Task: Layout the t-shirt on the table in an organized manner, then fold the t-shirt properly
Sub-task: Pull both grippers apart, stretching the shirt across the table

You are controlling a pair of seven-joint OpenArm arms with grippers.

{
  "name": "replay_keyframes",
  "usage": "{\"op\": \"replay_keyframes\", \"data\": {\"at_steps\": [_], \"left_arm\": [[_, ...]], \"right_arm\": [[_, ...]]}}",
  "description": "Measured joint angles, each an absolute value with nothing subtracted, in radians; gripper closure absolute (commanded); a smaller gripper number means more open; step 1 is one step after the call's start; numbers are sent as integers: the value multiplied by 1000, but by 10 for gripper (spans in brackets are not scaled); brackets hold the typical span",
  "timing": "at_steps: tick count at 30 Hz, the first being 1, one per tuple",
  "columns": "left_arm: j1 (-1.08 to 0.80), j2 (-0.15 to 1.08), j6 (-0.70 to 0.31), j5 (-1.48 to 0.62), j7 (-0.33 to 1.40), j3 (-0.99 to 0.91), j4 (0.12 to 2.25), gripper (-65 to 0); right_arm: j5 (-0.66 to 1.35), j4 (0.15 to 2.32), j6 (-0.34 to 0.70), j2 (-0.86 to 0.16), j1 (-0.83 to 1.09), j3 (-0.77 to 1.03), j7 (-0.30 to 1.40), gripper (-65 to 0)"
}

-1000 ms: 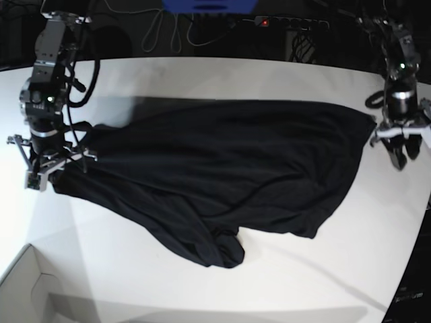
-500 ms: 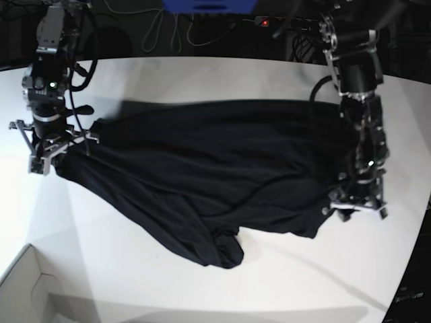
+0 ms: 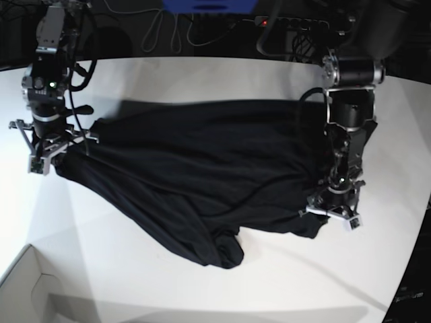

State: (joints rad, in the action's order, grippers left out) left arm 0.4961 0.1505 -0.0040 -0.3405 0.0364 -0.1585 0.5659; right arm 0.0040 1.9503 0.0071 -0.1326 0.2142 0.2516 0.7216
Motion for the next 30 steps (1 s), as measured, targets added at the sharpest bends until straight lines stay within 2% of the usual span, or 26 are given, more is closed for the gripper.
{"op": "replay_keyframes", "data": {"at_steps": [3, 4, 5, 7, 10, 11, 14, 20, 24, 30], "left_arm": [[496, 153, -4, -340, 6, -147, 550, -253], [495, 154, -4, -339, 6, -147, 550, -228], [494, 155, -4, -338, 6, -147, 550, -172], [491, 160, -3, -340, 12, -147, 550, 0], [488, 163, -4, -348, 25, -150, 562, -24], [484, 163, -3, -348, 36, -154, 576, -3], [437, 178, -4, -366, 60, -193, 697, -3], [411, 216, -1, -466, 325, -335, 1044, -2], [406, 224, 1, -465, 419, -404, 1222, -2], [406, 223, 1, -461, 455, -424, 1307, -2]], "right_arm": [[4, 1950, 7, -132, 214, 252, 722, 0], [4, 1950, 7, -132, 214, 252, 722, 0], [4, 1950, 7, -132, 214, 252, 722, 0], [4, 1950, 7, -132, 214, 252, 721, 0], [4, 1948, 7, -132, 210, 252, 722, 0], [4, 1948, 7, -132, 208, 252, 722, 0], [4, 1948, 7, -135, 201, 251, 719, 0], [1, 1951, 7, -137, 170, 251, 717, 0], [8, 1982, 7, -138, 156, 270, 711, 0], [11, 1986, 7, -133, 109, 306, 712, 0]]}}
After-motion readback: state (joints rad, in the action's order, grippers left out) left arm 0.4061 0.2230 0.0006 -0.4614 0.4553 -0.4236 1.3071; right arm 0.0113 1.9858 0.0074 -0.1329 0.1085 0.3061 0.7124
